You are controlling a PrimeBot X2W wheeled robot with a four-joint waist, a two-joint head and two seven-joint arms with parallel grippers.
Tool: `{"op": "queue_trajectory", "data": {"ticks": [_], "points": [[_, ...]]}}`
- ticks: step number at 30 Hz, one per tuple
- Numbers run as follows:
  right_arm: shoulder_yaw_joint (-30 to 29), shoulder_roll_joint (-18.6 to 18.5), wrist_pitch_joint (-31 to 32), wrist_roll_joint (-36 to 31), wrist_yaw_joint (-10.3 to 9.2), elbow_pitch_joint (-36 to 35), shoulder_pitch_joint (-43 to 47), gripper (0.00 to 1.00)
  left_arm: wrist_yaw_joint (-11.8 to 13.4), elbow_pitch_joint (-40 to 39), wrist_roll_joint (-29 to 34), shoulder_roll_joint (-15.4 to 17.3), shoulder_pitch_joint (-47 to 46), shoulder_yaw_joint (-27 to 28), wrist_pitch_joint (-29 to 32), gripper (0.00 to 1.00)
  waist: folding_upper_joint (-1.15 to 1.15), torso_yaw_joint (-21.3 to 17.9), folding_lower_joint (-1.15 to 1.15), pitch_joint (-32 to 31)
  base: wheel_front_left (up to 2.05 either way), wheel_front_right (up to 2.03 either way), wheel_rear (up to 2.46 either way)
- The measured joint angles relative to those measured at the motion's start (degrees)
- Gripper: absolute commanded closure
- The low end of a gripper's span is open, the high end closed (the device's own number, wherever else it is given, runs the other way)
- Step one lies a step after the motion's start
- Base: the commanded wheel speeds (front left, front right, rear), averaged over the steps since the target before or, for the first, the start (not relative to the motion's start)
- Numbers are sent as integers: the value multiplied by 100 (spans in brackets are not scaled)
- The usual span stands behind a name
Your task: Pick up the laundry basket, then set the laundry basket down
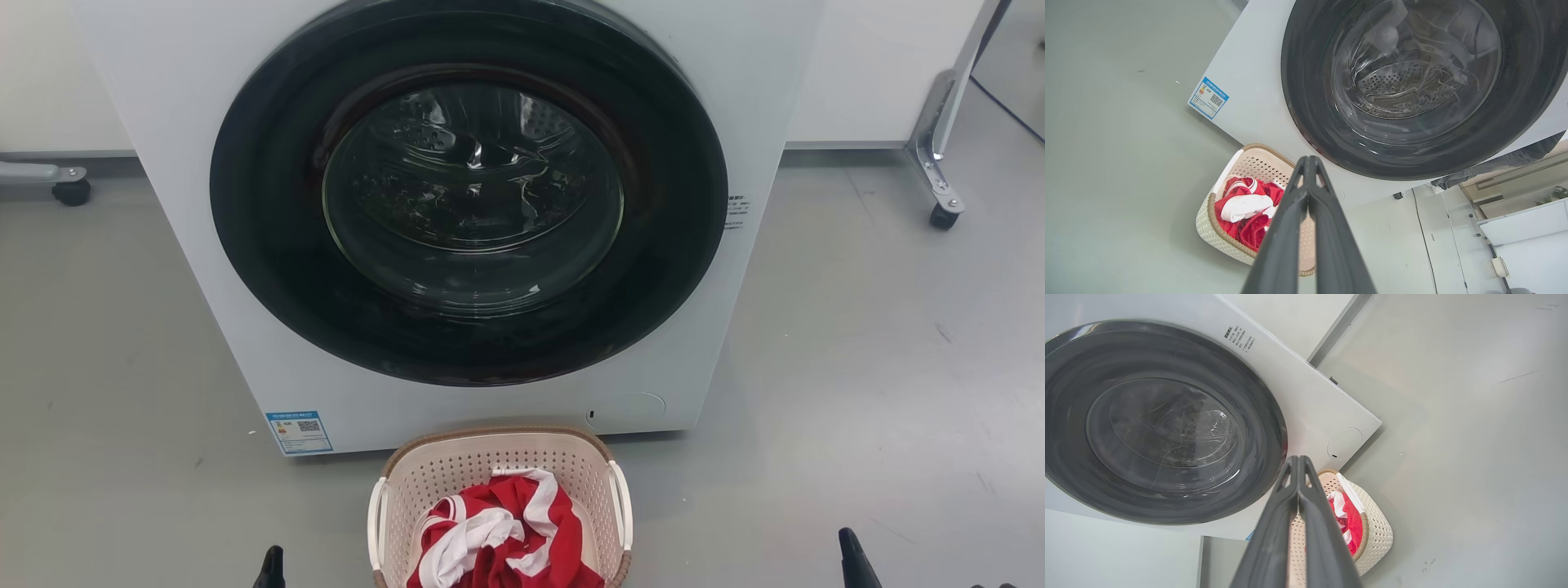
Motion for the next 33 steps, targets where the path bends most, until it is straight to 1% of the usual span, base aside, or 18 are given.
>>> {"op": "queue_trajectory", "data": {"ticks": [3,7,11,16,17,24,25,33], "points": [[-81,2,70,237,52,20,-52,100,-7,2,-258,-2,-54,42,80,100,0,9,0,0,0,0,0],[-185,7,134,545,101,32,-99,100,-100,20,-590,-5,-78,107,157,100,0,21,0,0,0,0,0],[-270,10,201,773,153,47,-109,100,-136,26,-798,-10,-145,171,215,100,0,30,0,0,0,0,0],[-426,13,327,1233,248,68,-213,100,-211,48,-1308,-27,-214,258,337,100,0,48,0,0,0,0,0],[-455,14,333,1305,253,76,-218,100,-253,52,-1380,-29,-230,275,358,100,0,51,0,0,0,0,0],[-644,20,483,1831,353,122,-263,100,-316,71,-1941,-35,-305,401,491,100,0,73,0,0,0,0,0],[-672,20,508,1916,360,125,-286,100,-358,75,-2026,-35,-321,417,522,100,0,76,0,0,0,0,0],[-888,27,676,2506,498,169,-353,100,-463,92,-2658,-40,-431,558,684,100,0,100,0,0,0,0,0]]}}
